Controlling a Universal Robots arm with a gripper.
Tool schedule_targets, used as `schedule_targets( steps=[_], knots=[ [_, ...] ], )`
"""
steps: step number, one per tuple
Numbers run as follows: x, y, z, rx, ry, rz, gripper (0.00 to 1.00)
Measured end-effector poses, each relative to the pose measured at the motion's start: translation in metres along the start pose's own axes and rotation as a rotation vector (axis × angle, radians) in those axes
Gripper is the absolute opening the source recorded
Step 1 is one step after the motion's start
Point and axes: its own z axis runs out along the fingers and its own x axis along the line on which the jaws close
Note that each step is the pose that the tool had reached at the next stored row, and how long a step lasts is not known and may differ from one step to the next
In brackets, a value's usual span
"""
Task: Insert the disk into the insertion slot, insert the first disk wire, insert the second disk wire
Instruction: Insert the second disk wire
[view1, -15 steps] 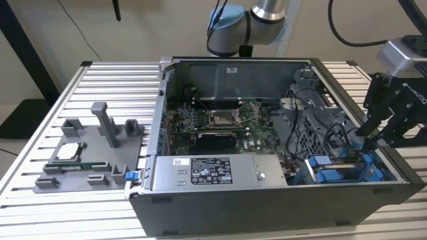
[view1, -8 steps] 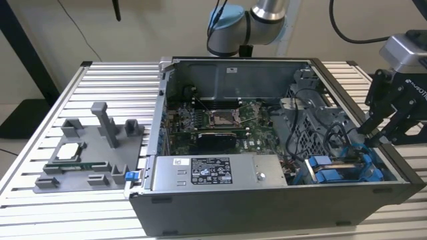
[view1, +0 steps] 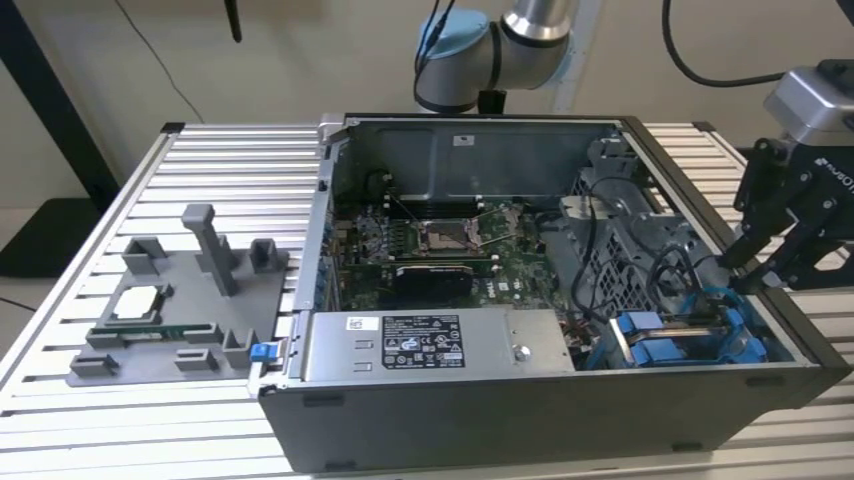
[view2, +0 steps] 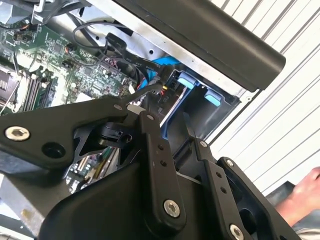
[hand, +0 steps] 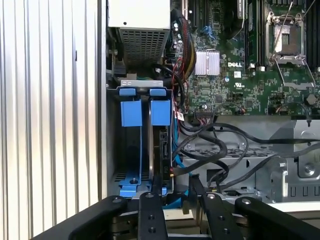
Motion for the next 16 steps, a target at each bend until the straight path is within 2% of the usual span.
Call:
schedule_targets(
  steps=[16],
  knots=[
    [-0.0007, -0.0182, -0.0012, -0.0011, -0.0001, 0.000, 1.00]
  ],
)
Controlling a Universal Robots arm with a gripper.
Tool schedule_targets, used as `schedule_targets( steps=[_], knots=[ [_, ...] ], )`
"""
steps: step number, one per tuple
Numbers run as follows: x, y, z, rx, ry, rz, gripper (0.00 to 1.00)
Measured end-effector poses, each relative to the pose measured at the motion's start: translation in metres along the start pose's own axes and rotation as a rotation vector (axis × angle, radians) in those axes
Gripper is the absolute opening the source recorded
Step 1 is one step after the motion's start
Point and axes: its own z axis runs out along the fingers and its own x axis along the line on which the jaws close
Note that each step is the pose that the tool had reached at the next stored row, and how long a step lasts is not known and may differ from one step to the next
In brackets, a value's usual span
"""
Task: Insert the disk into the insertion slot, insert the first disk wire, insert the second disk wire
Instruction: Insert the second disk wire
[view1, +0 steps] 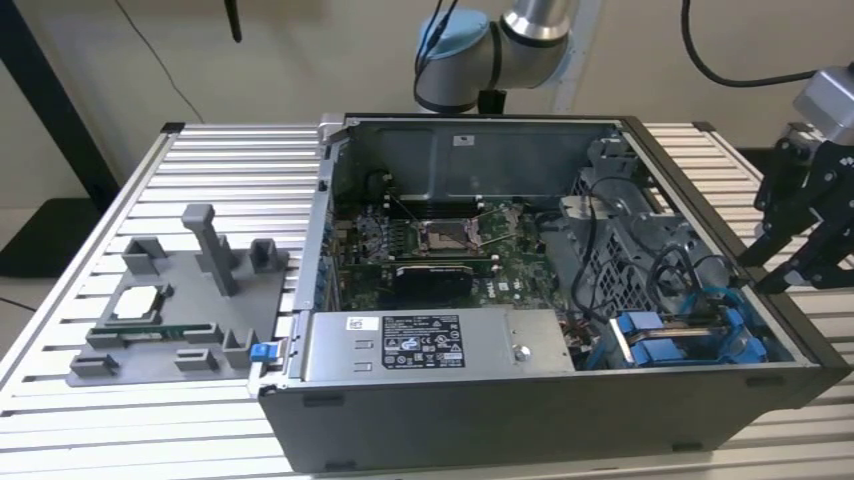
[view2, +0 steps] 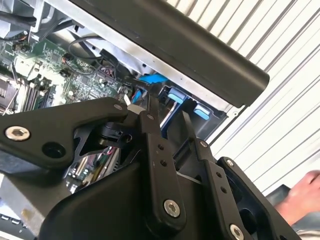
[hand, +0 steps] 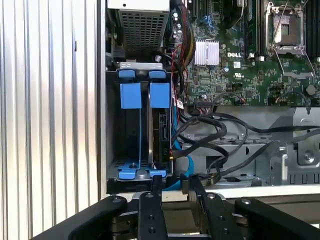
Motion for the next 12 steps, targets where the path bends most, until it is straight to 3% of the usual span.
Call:
schedule_targets(
  steps=[12],
  knots=[
    [0.0000, -0.0008, 0.0001, 0.0000, 0.0001, 0.000, 1.00]
  ],
)
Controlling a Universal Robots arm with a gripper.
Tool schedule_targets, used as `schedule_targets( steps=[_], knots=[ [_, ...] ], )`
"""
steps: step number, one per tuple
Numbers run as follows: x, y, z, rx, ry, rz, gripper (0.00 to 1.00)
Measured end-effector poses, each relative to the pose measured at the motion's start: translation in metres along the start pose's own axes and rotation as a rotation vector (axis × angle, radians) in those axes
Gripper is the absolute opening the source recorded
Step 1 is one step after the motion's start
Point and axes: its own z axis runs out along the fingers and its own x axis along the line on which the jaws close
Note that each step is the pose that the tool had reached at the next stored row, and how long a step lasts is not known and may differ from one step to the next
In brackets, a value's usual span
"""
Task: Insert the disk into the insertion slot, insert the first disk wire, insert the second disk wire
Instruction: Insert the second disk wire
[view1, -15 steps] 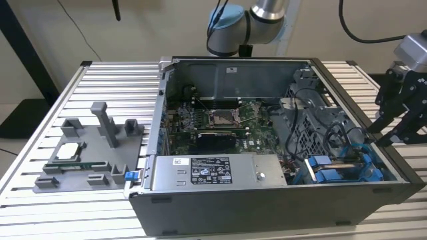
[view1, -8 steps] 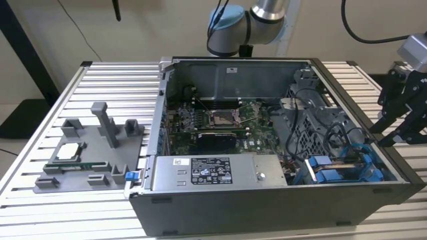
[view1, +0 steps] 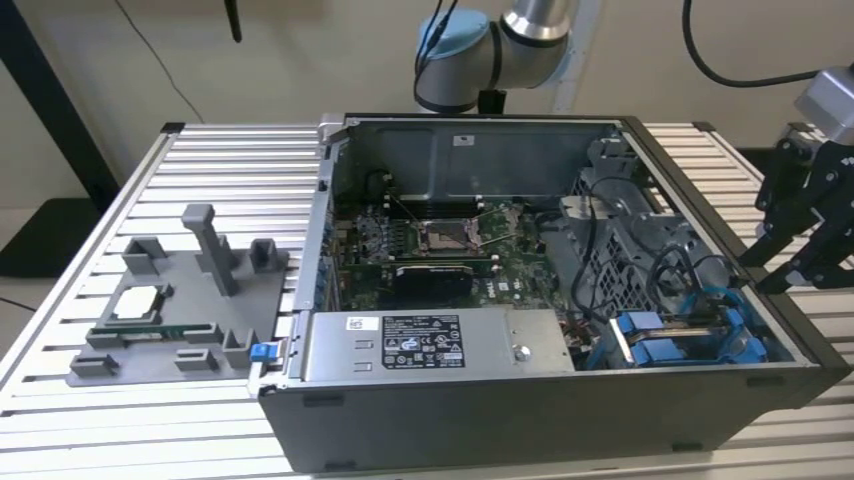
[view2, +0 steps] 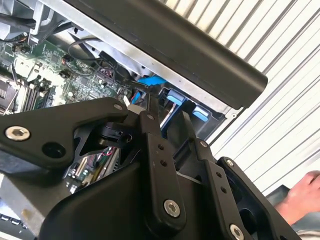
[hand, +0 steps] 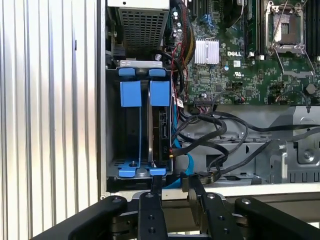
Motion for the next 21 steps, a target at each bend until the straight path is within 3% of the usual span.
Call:
schedule_targets(
  steps=[4, 7, 10, 21],
  knots=[
    [0.0003, -0.0002, 0.0027, -0.0002, -0.0044, 0.000, 1.00],
    [0.0006, -0.0004, 0.0054, -0.0006, -0.0172, -0.001, 1.00],
    [0.0008, -0.0006, 0.0074, -0.0015, -0.0395, -0.003, 1.00],
    [0.0020, -0.0019, 0.0145, -0.0025, -0.1045, 0.003, 1.00]
  ],
)
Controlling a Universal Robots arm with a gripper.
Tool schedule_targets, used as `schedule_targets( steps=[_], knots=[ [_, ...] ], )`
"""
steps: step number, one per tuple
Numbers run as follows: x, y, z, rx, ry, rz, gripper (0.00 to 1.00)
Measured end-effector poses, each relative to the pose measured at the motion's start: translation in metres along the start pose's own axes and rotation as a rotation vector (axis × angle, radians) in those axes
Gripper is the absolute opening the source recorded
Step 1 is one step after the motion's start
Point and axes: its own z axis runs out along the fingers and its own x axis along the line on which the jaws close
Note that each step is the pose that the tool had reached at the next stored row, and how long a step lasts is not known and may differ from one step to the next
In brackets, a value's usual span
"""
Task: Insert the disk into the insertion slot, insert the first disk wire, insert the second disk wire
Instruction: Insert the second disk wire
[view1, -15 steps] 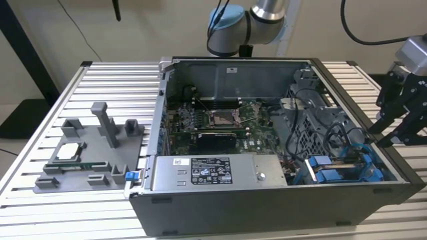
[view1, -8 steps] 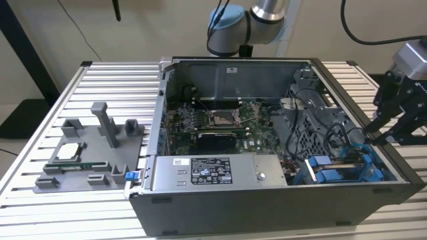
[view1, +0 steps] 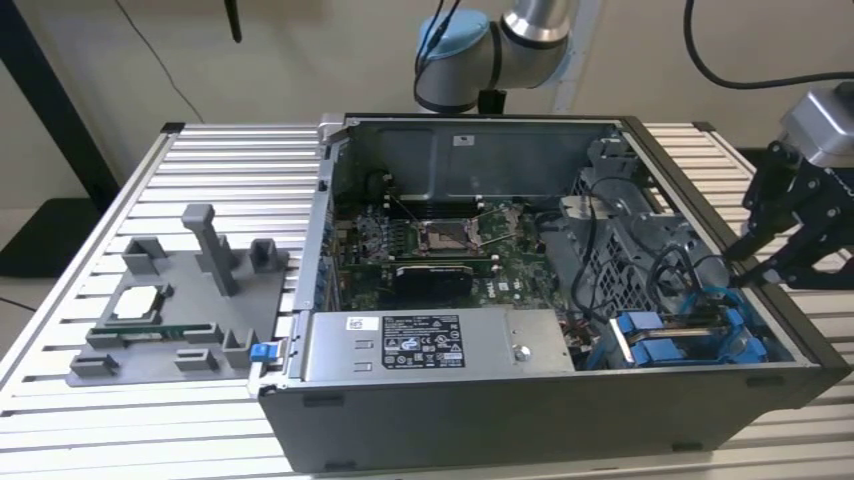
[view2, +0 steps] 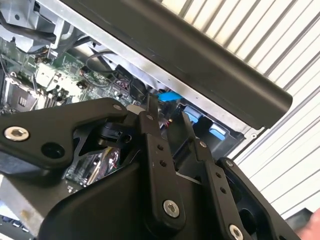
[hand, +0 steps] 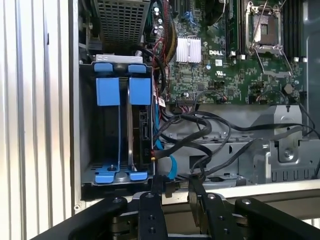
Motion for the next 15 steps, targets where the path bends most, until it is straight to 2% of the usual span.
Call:
schedule_targets(
  steps=[3, 4, 7, 8, 10, 11, 15],
  knots=[
    [0.0010, -0.0003, 0.0018, 0.0003, -0.0153, 0.004, 1.00],
    [0.0012, -0.0003, 0.0023, 0.0004, -0.0234, 0.005, 1.00],
    [0.0015, -0.0004, 0.0032, 0.0007, -0.0550, 0.011, 1.00],
    [0.0017, -0.0004, 0.0035, 0.0012, -0.0610, 0.014, 1.00],
    [0.0024, -0.0005, 0.0040, 0.0023, -0.0673, 0.019, 1.00],
    [0.0027, -0.0005, 0.0043, 0.0028, -0.0688, 0.022, 0.00],
    [0.0040, -0.0007, 0.0060, 0.0056, -0.0714, 0.033, 0.00]
  ],
)
